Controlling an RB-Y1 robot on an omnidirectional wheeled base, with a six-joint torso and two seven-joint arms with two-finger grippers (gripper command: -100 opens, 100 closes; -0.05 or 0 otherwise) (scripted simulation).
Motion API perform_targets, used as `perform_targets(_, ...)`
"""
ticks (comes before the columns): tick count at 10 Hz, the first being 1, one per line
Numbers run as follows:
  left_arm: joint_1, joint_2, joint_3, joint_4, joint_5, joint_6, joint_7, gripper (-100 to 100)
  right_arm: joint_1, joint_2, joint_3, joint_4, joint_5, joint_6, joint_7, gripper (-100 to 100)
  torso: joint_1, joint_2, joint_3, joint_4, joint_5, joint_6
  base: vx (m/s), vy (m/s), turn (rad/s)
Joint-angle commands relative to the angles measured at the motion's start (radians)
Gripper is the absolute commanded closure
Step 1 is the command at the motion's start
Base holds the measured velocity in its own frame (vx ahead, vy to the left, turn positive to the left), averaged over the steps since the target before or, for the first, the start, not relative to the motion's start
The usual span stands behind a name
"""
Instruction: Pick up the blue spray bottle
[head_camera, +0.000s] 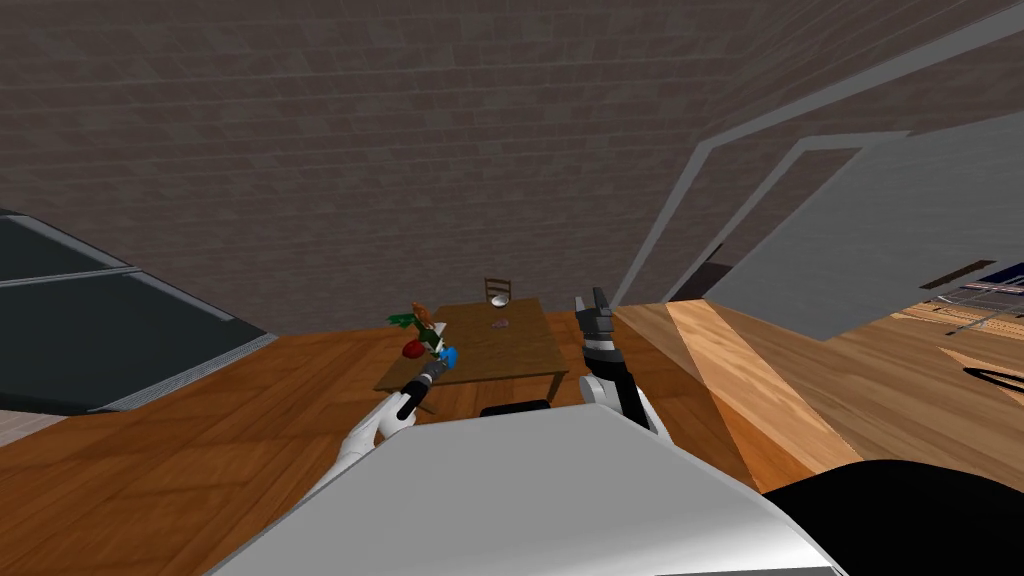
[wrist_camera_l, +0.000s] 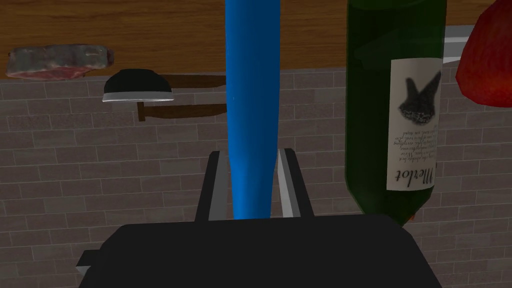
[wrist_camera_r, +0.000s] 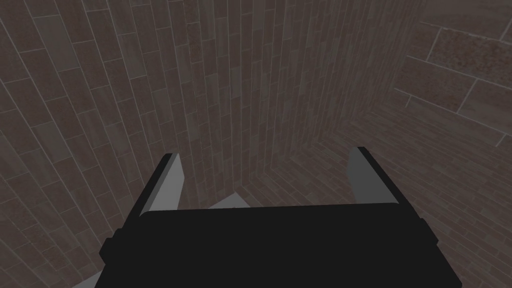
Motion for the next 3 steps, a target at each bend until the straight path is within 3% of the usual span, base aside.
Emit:
perform_targets(1,0.002,0.001,-0.002,-0.05,0.001,0.01,0.003,100,0.0,0.0,0.0,0.0,0.0,0.0,0.0,0,0.0,0.0,0.0,0.0,0.0,0.0,-0.008,0.003,-0.009)
perform_targets(2,-0.001,0.003,-0.003,-0.026,0.002,0.009,0.004,100,0.0,0.0,0.0,0.0,0.0,0.0,0.0,0,-0.002,0.0,0.001,0.001,0.0,0.001,0.0,0.0,0.0)
perform_targets(3,-0.002,0.003,-0.003,-0.03,0.002,0.01,0.004,0,0.0,0.0,0.0,0.0,0.0,0.0,0.0,0,-0.002,0.001,0.0,0.0,0.0,0.0,0.0,0.0,0.0)
